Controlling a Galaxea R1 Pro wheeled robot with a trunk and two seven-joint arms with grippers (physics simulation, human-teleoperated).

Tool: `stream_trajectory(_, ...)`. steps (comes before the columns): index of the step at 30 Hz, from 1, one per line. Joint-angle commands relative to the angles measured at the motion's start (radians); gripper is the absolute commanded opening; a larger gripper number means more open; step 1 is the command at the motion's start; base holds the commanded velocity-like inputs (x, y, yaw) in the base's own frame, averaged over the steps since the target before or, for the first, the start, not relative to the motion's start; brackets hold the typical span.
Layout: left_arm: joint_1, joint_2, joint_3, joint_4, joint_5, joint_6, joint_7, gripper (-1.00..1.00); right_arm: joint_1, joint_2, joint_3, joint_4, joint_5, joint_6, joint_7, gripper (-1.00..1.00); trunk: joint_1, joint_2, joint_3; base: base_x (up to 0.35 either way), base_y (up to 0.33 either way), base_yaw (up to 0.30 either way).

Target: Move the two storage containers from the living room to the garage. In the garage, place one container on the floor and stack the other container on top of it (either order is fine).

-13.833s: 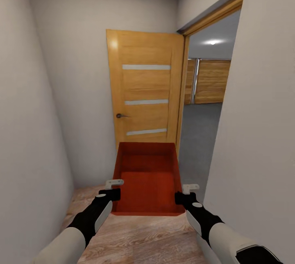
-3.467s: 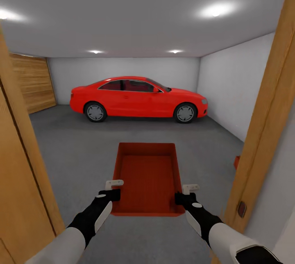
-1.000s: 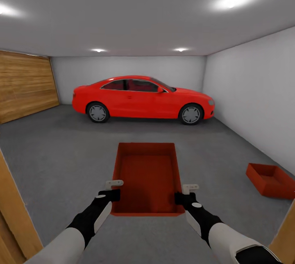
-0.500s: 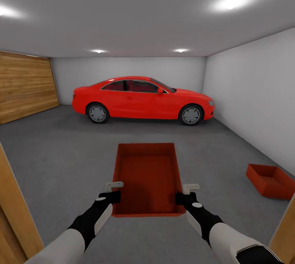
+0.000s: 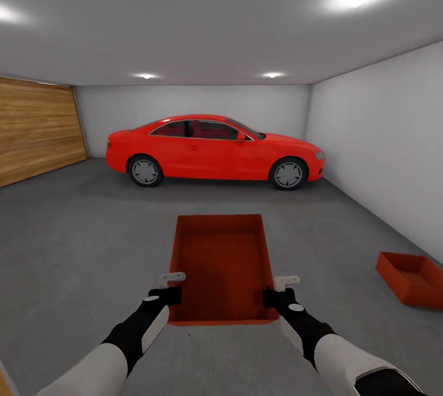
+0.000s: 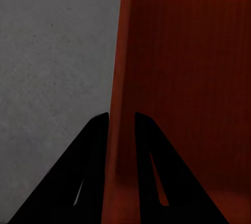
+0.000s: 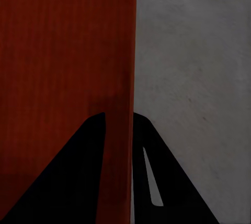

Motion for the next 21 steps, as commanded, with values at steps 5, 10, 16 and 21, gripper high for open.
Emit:
stream_trajectory(5, -0.001, 0.001, 0.051, -0.027, -0.074, 0.002, 0.009, -1.00, 0.000, 0.001, -0.008, 0.003, -0.024, -0.003, -0.003, -1.00, 0.001, -0.001, 0.000, 0.320, 0.000, 0.000)
stream_trajectory(10, -0.001, 0.001, 0.051, -0.027, -0.074, 0.002, 0.009, -1.00, 0.000, 0.001, -0.008, 0.003, -0.024, -0.003, -0.003, -1.00, 0.001, -0.001, 0.000, 0.321, 0.000, 0.000)
stream_trajectory(16, -0.001, 0.001, 0.051, -0.027, -0.074, 0.003, 0.009, -1.00, 0.000, 0.001, -0.008, 0.003, -0.024, -0.003, -0.003, -1.00, 0.001, -0.001, 0.000, 0.321, 0.000, 0.000)
stream_trajectory(21, -0.001, 0.001, 0.051, -0.027, -0.074, 0.002, 0.009, -1.00, 0.000, 0.001, -0.008, 0.003, -0.024, -0.003, -0.003, -1.00, 0.001, -0.001, 0.000, 0.321, 0.000, 0.000)
